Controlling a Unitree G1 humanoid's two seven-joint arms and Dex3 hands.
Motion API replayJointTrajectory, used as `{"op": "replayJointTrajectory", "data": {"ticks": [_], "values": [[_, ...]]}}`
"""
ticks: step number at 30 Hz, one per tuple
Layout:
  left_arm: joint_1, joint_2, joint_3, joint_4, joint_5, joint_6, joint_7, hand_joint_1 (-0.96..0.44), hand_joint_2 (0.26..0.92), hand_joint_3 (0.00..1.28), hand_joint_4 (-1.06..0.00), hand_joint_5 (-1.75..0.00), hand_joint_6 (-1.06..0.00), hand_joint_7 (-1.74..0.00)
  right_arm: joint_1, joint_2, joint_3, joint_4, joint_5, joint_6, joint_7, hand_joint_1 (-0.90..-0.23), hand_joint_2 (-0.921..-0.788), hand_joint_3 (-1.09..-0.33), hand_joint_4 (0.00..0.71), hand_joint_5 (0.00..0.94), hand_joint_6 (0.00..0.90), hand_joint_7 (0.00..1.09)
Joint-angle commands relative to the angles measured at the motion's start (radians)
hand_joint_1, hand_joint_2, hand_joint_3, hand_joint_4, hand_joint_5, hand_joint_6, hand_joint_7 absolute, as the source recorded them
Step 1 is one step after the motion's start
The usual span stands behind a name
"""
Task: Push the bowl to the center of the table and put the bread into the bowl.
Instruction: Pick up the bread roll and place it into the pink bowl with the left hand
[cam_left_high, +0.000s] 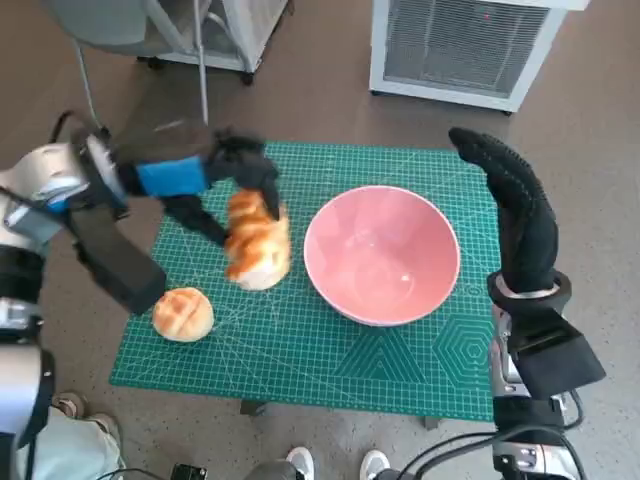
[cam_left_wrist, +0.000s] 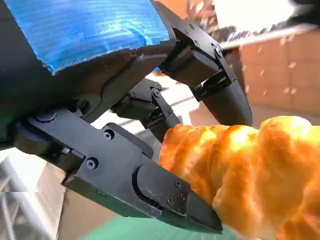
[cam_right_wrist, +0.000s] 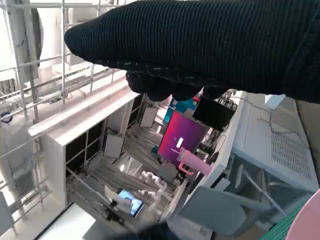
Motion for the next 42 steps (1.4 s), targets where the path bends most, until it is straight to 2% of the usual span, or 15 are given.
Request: {"op": "replayJointTrajectory", "data": {"ticks": [1, 9, 14, 17, 24, 35, 39, 41, 42], "values": [[-0.072, -0.07, 0.003, -0.038, 0.001, 0.041, -0.022, 0.0, 0.92, 0.08, -0.64, -1.12, -0.65, -1.23, 0.018, -0.004, -0.001, 0.004, 0.004, 0.01, 0.002, -0.685, -0.921, -0.828, 0.265, 0.007, -0.001, 0.64], [-0.146, -0.186, -0.029, 0.0, 0.05, 0.081, 0.016, 0.0, 0.92, 0.05, -0.66, -1.1, -0.69, -1.19, 0.033, -0.009, -0.005, -0.014, -0.001, 0.012, -0.002, -0.687, -0.921, -0.829, 0.259, 0.004, -0.001, 0.64], [-0.185, -0.263, -0.057, 0.054, 0.076, 0.132, 0.017, 0.0, 0.92, 0.03, -0.68, -1.07, -0.72, -1.17, 0.04, -0.012, -0.009, -0.025, 0.0, 0.017, -0.003, -0.682, -0.921, -0.83, 0.258, 0.003, -0.001, 0.64], [-0.209, -0.306, -0.091, 0.093, 0.12, 0.174, 0.046, 0.0, 0.92, 0.03, -0.69, -1.06, -0.72, -1.17, 0.045, -0.014, -0.012, -0.029, 0.0, 0.02, -0.006, -0.679, -0.921, -0.831, 0.258, 0.003, -0.001, 0.64], [-0.229, -0.359, -0.161, 0.167, 0.208, 0.231, 0.138, 0.0, 0.92, 0.03, -0.69, -1.06, -0.72, -1.16, 0.057, -0.014, -0.016, -0.049, -0.009, 0.028, -0.017, -0.675, -0.921, -0.831, 0.257, 0.003, -0.001, 0.64], [-0.205, -0.41, -0.228, 0.233, 0.244, 0.289, 0.173, 0.0, 0.92, 0.03, -0.69, -1.12, -0.72, -1.11, 0.074, -0.015, -0.023, -0.074, -0.024, 0.031, -0.037, -0.675, -0.921, -0.837, 0.259, 0.004, -0.001, 0.64], [-0.195, -0.421, -0.239, 0.242, 0.241, 0.318, 0.142, 0.0, 0.92, 0.07, -0.64, -1.15, -0.67, -1.18, 0.075, -0.015, -0.023, -0.073, -0.024, 0.03, -0.042, -0.676, -0.921, -0.839, 0.26, 0.004, -0.001, 0.64], [-0.19, -0.424, -0.237, 0.245, 0.229, 0.34, 0.108, 0.0, 0.921, 0.14, -0.56, -1.23, -0.58, -1.27, 0.074, -0.014, -0.023, -0.073, -0.024, 0.03, -0.045, -0.677, -0.921, -0.84, 0.26, 0.004, -0.001, 0.64], [-0.187, -0.425, -0.235, 0.245, 0.224, 0.348, 0.094, -0.02, 0.895, 0.15, -0.5, -1.12, -0.52, -1.17, 0.074, -0.014, -0.022, -0.073, -0.024, 0.03, -0.046, -0.677, -0.921, -0.84, 0.26, 0.004, -0.001, 0.64]]}}
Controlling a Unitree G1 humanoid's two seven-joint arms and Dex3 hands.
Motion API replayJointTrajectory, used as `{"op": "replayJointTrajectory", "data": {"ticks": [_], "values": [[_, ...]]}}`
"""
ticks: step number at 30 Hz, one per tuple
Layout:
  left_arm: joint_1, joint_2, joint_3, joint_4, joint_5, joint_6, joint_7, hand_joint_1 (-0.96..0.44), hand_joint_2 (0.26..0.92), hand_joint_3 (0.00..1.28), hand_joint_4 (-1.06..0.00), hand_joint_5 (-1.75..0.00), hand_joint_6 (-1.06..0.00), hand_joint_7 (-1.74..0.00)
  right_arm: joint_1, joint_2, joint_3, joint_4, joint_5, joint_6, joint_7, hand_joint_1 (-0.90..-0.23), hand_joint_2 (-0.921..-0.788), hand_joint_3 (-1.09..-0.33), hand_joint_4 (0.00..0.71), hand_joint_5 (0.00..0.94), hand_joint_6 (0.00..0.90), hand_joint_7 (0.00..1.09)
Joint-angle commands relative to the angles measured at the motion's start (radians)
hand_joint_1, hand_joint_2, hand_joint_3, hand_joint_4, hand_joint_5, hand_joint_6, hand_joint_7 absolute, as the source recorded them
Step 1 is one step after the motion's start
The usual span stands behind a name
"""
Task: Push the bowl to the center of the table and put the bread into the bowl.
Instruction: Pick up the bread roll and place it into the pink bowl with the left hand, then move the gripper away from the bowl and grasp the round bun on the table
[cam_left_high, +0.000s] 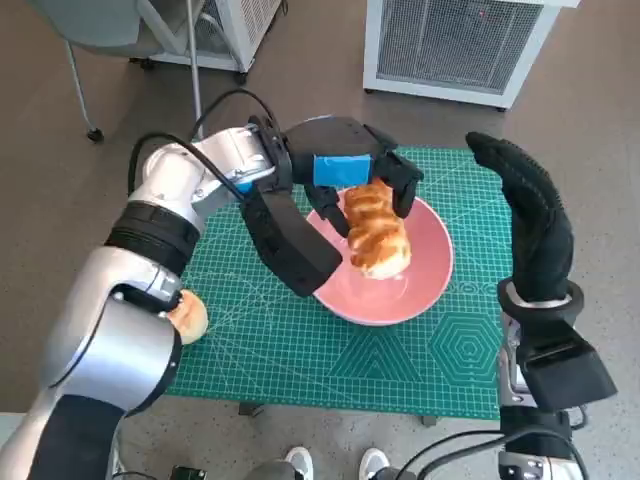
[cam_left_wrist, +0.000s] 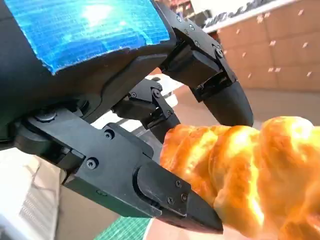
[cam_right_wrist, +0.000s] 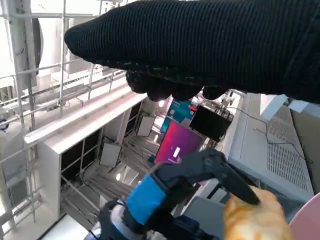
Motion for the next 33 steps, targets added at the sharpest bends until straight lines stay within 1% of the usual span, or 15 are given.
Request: {"op": "replayJointTrajectory", "data": {"ticks": [1, 2, 3, 4, 5, 8, 11, 13, 17, 20, 24, 26, 29, 33], "values": [[0.018, -0.012, 0.001, 0.006, -0.02, 0.048, -0.067, -0.06, 0.867, 0.12, -0.5, -0.82, -0.49, -0.91, 0.022, -0.002, -0.003, 0.003, -0.01, 0.01, -0.011, -0.677, -0.921, -0.84, 0.26, 0.004, -0.001, 0.64], [0.02, -0.011, 0.002, 0.004, -0.023, 0.055, -0.076, -0.09, 0.843, 0.08, -0.46, -0.55, -0.45, -0.67, 0.021, -0.002, -0.003, 0.005, -0.009, 0.01, -0.011, -0.677, -0.921, -0.84, 0.26, 0.004, -0.001, 0.64], [0.024, -0.012, 0.006, 0.004, -0.029, 0.068, -0.094, -0.1, 0.836, 0.07, -0.46, -0.44, -0.44, -0.57, 0.02, -0.001, -0.002, 0.007, -0.007, 0.009, -0.01, -0.677, -0.921, -0.84, 0.26, 0.004, -0.001, 0.64], [0.028, -0.012, 0.01, 0.003, -0.034, 0.078, -0.107, -0.12, 0.814, 0.05, -0.38, -0.28, -0.38, -0.41, 0.019, 0.0, -0.002, 0.009, -0.005, 0.009, -0.01, -0.677, -0.921, -0.84, 0.26, 0.004, -0.001, 0.64], [0.03, -0.013, 0.016, 0.004, -0.044, 0.087, -0.127, -0.14, 0.801, 0.03, -0.33, -0.18, -0.35, -0.3, 0.018, 0.001, -0.001, 0.01, -0.004, 0.009, -0.009, -0.677, -0.921, -0.84, 0.26, 0.004, -0.001, 0.64], [0.037, -0.015, 0.037, 0.002, -0.077, 0.101, -0.18, -0.17, 0.784, 0.02, -0.2, -0.06, -0.26, -0.15, 0.017, 0.003, 0.0, 0.011, -0.003, 0.009, -0.009, -0.677, -0.921, -0.84, 0.26, 0.004, -0.001, 0.64], [0.048, -0.02, 0.085, 0.003, -0.152, 0.114, -0.273, -0.19, 0.777, 0.01, -0.13, -0.02, -0.22, -0.1, 0.016, 0.005, 0.002, 0.012, -0.003, 0.011, -0.01, -0.677, -0.921, -0.84, 0.259, 0.004, -0.001, 0.64], [0.055, -0.02, 0.112, -0.004, -0.194, 0.124, -0.325, -0.2, 0.776, 0.01, -0.1, -0.01, -0.21, -0.08, 0.015, 0.006, 0.003, 0.013, -0.003, 0.011, -0.01, -0.677, -0.921, -0.84, 0.259, 0.004, -0.001, 0.64], [0.065, -0.003, 0.15, -0.045, -0.255, 0.138, -0.411, -0.23, 0.776, 0.0, -0.05, 0.0, -0.19, -0.06, 0.012, 0.007, 0.004, 0.017, -0.003, 0.011, -0.01, -0.676, -0.921, -0.841, 0.259, 0.004, -0.001, 0.64], [0.078, 0.022, 0.169, -0.094, -0.282, 0.146, -0.459, -0.25, 0.778, 0.0, -0.03, 0.0, -0.18, -0.06, 0.013, 0.011, 0.006, 0.019, -0.006, 0.009, -0.012, -0.675, -0.921, -0.841, 0.259, 0.004, -0.001, 0.64], [0.12, 0.099, 0.22, -0.213, -0.348, 0.117, -0.53, -0.29, 0.779, 0.0, -0.02, 0.0, -0.18, -0.05, 0.016, 0.015, 0.009, 0.009, -0.013, 0.011, -0.016, -0.673, -0.921, -0.842, 0.259, 0.004, -0.001, 0.64], [0.146, 0.142, 0.253, -0.28, -0.398, 0.106, -0.58, -0.3, 0.779, 0.0, -0.02, 0.0, -0.18, -0.05, 0.018, 0.016, 0.011, 0.003, -0.014, 0.012, -0.017, -0.671, -0.921, -0.843, 0.259, 0.004, -0.001, 0.64], [0.199, 0.232, 0.311, -0.42, -0.486, 0.096, -0.667, -0.32, 0.778, 0.0, -0.03, -0.01, -0.19, -0.05, 0.022, 0.015, 0.013, -0.004, -0.012, 0.014, -0.014, -0.668, -0.921, -0.844, 0.259, 0.003, -0.001, 0.64], [0.266, 0.335, 0.373, -0.555, -0.57, 0.084, -0.733, -0.34, 0.776, 0.0, -0.05, -0.01, -0.2, -0.05, 0.024, 0.012, 0.013, -0.004, -0.007, 0.013, -0.01, -0.663, -0.921, -0.845, 0.259, 0.003, -0.001, 0.64]]}}
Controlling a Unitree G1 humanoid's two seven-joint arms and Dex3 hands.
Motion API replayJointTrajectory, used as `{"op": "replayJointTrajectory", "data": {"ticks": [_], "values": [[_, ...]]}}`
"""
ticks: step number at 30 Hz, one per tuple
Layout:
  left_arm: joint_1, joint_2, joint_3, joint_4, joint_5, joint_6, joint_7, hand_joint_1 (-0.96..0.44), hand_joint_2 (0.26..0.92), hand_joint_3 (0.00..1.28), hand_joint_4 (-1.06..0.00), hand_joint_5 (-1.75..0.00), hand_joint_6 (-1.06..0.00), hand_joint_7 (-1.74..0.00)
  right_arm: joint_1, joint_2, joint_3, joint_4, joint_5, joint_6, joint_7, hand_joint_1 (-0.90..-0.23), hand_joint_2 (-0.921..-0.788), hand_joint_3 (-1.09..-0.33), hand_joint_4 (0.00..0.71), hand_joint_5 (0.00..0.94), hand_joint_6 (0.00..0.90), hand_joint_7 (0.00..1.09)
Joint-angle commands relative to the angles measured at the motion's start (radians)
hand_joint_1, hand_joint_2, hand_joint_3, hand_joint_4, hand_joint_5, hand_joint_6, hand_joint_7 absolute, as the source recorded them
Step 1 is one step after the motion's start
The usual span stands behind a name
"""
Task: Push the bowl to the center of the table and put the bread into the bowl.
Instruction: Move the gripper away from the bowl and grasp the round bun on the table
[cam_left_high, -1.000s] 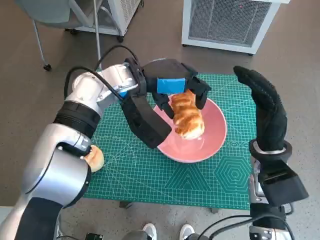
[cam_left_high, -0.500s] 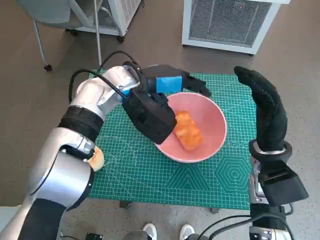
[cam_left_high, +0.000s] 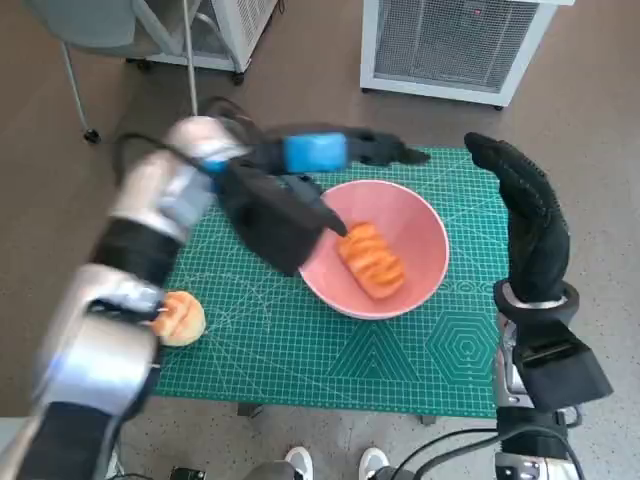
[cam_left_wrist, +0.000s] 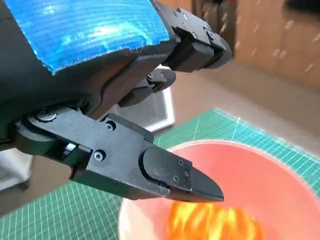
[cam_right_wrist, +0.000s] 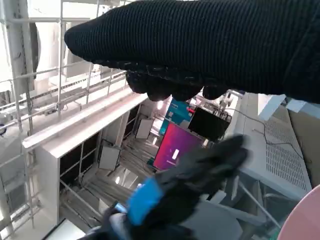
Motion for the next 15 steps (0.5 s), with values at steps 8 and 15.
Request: {"op": "replayJointTrajectory", "data": {"ticks": [8, 15], "values": [[0.196, 0.297, 0.167, -0.183, -0.174, -0.118, -0.101, -0.38, 0.757, 0.0, -0.1, -0.02, -0.22, -0.06, 0.019, 0.004, 0.011, -0.006, 0.005, 0.017, 0.007, -0.659, -0.921, -0.846, 0.259, 0.003, -0.001, 0.64], [0.292, 0.404, 0.197, -0.184, -0.178, -0.133, -0.127, -0.42, 0.76, 0.0, -0.12, -0.02, -0.23, -0.05, 0.009, 0.003, 0.018, 0.0, 0.022, 0.018, 0.019, -0.677, -0.921, -0.844, 0.258, 0.003, -0.001, 0.64]]}}
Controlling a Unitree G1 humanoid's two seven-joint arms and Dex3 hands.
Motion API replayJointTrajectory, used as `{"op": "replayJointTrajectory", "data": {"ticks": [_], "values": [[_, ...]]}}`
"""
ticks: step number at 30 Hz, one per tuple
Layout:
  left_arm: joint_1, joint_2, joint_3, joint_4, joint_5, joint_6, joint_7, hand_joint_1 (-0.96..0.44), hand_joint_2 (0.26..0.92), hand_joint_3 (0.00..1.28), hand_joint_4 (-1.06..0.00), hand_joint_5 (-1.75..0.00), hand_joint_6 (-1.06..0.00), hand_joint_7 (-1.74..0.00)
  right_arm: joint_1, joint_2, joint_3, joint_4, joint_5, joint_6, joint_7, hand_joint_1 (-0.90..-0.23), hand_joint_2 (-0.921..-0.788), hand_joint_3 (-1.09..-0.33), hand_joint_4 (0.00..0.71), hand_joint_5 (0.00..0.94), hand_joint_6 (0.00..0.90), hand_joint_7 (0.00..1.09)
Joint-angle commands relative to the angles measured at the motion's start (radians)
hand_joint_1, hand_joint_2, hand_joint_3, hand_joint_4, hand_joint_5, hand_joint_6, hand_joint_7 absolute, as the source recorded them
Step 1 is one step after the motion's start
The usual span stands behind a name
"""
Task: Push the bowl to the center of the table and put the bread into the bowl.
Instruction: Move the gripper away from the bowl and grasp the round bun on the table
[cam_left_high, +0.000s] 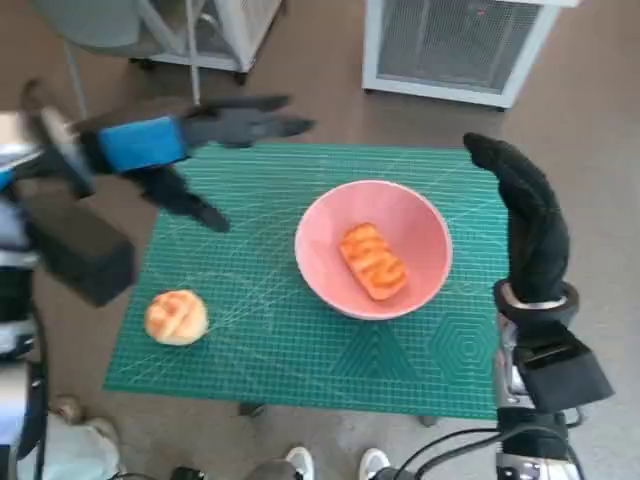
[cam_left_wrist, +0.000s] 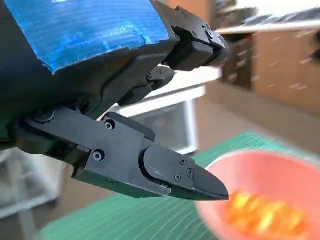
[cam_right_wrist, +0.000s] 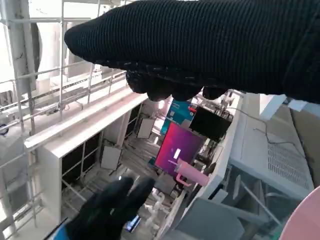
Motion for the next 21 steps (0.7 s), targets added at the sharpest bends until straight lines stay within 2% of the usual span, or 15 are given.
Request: {"op": "replayJointTrajectory", "data": {"ticks": [1, 6, 11, 21], "values": [[0.077, 0.069, 0.019, -0.012, -0.007, 0.02, -0.031, -0.42, 0.76, 0.0, -0.12, -0.02, -0.23, -0.05, 0.004, 0.003, 0.009, 0.009, 0.019, 0.016, 0.02, -0.678, -0.921, -0.844, 0.258, 0.003, -0.001, 0.64], [0.175, 0.127, 0.038, -0.066, -0.001, 0.111, -0.056, -0.41, 0.754, 0.0, -0.14, -0.01, -0.24, -0.05, -0.009, 0.004, 0.015, 0.025, 0.04, 0.015, 0.04, -0.682, -0.921, -0.844, 0.257, 0.003, -0.001, 0.64], [0.237, 0.14, 0.051, -0.109, -0.001, 0.17, -0.055, -0.39, 0.753, 0.0, -0.15, -0.01, -0.26, -0.04, -0.017, 0.0, 0.017, 0.037, 0.055, 0.012, 0.057, -0.681, -0.921, -0.844, 0.257, 0.002, -0.001, 0.64], [0.301, 0.128, 0.043, -0.105, 0.027, 0.175, -0.035, -0.35, 0.742, 0.0, -0.18, -0.01, -0.31, -0.04, -0.03, -0.005, 0.015, 0.053, 0.082, 0.009, 0.093, -0.679, -0.921, -0.844, 0.261, 0.005, -0.001, 0.64]]}}
